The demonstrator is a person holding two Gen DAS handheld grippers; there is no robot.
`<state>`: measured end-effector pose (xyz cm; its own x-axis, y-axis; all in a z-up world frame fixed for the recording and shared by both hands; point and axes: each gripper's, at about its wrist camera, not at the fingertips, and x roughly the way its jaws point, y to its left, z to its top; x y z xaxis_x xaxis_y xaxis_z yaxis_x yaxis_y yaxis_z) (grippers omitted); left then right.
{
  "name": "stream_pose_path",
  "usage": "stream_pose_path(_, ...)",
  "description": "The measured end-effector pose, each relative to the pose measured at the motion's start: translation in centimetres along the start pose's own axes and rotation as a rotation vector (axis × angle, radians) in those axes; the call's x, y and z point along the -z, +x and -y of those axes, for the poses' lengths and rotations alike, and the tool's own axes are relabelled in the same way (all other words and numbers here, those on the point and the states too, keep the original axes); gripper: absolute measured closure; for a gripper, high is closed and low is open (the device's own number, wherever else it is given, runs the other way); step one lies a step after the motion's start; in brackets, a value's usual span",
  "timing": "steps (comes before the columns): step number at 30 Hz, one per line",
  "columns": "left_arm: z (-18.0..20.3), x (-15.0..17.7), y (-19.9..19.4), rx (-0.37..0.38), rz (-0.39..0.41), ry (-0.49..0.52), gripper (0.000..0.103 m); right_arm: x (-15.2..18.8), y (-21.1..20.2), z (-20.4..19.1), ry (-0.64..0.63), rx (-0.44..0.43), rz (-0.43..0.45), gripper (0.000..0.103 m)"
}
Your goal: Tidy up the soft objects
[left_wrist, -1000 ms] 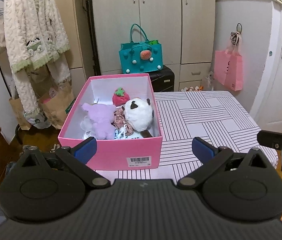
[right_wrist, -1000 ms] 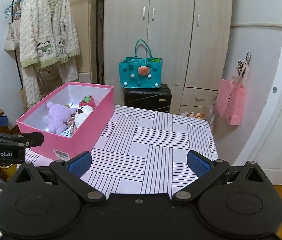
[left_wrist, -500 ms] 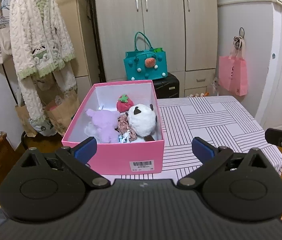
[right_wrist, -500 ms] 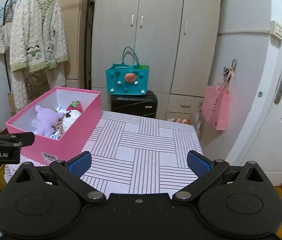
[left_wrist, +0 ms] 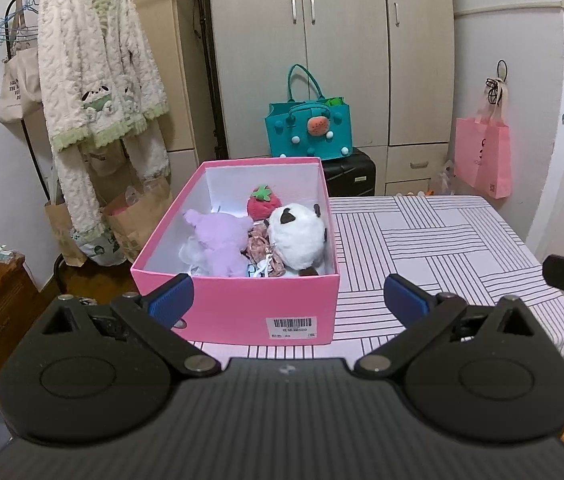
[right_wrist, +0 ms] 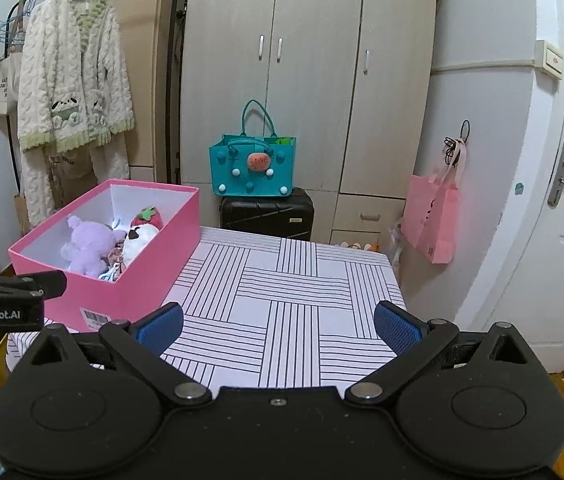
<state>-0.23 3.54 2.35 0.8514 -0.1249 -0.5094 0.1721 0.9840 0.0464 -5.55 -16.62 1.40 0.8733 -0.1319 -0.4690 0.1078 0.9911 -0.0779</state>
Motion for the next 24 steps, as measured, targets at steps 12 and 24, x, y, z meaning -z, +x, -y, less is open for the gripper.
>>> stream_pose_path(12,0.28,0.47,0.24,-0.014,0.022,0.004,0.0,0.65,0.21,0.03,0.007,0.002,0.005,0.0)
stream_pose_path(24,0.86,0.66,-0.24,-0.053,0.1,0.037,0.0,0.73,0.26,-0.03,0.003,0.008,0.006,0.0)
